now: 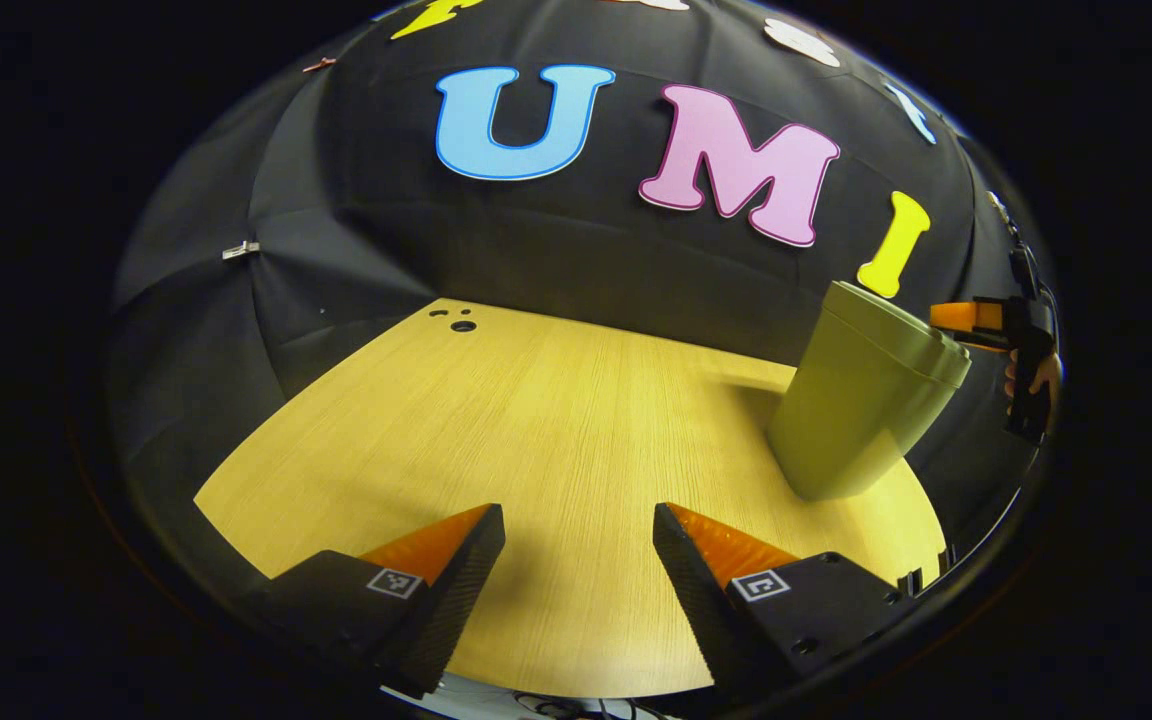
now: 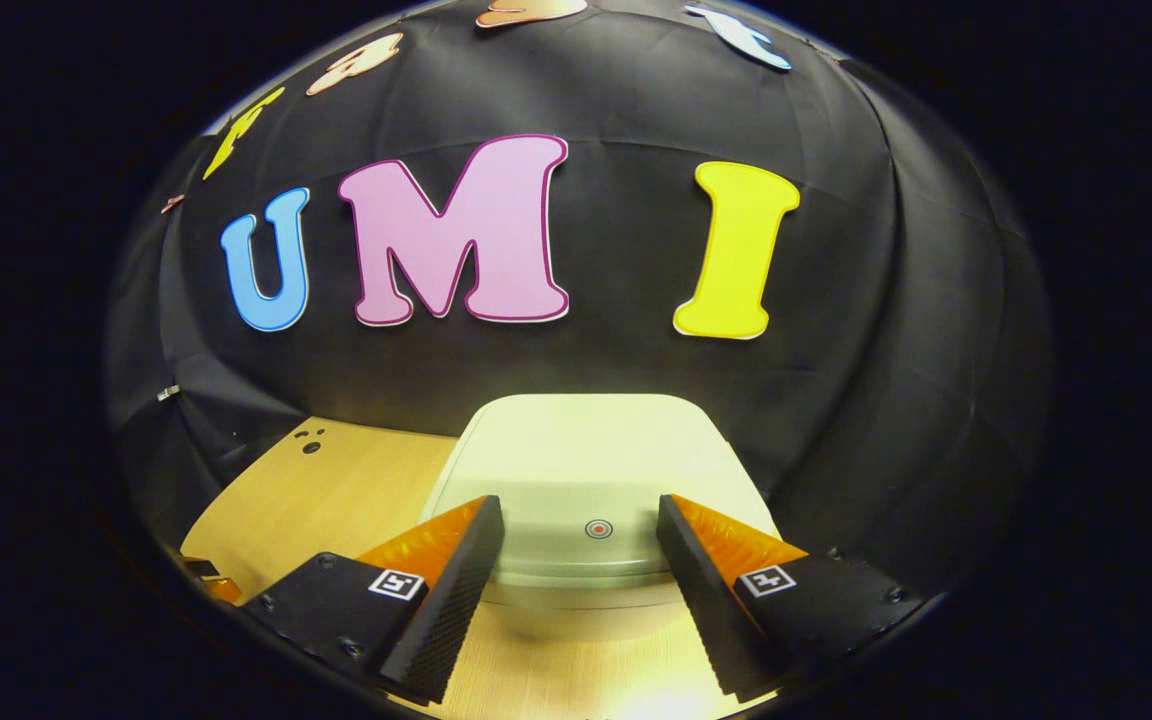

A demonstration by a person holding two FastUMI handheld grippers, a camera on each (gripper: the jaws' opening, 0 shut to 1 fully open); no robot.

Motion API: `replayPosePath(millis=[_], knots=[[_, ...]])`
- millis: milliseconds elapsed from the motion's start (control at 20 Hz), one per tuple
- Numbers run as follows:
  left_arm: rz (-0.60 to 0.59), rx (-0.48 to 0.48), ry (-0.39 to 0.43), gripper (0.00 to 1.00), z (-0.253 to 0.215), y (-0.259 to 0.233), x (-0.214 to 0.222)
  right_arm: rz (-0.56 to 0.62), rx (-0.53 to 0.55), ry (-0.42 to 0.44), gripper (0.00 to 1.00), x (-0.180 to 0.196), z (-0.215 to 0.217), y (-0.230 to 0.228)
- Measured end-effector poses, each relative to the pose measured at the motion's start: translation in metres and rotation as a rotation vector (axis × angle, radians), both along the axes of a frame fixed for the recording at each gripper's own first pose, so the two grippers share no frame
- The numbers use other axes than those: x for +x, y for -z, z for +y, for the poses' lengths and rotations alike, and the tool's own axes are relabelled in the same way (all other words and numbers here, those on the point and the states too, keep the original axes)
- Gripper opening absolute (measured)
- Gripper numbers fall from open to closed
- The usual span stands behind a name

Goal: Press the lid of the desktop garbage bin to open it, pick up the crumpled paper on the desktop and throw it into the bin, then pick up the pop can on the desktop and drop it into the bin, and finally close the garbage bin lid.

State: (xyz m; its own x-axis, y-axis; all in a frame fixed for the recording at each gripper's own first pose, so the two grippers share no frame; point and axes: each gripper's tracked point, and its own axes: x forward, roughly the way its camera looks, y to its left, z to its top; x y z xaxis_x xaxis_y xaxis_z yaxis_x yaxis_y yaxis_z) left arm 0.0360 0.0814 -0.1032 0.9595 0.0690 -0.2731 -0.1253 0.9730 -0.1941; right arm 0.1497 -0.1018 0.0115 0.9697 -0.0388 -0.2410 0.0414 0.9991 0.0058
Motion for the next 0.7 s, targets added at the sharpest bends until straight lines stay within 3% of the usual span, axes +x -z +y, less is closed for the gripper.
replayPosePath(millis=[100,450,700], knots=[[0.001,-0.003,0.007,0.96,-0.002,0.001,0.002,0.036,0.002,0.003,0.98,-0.001,0.001,0.009],[-0.017,-0.004,0.035,0.96,-0.012,-0.008,0.010,-0.022,0.012,-0.020,0.97,-0.004,0.009,-0.003],[-0.077,0.029,0.053,0.96,-0.011,-0.042,0.020,-0.235,-0.135,-0.014,0.98,-0.034,0.015,-0.044]])
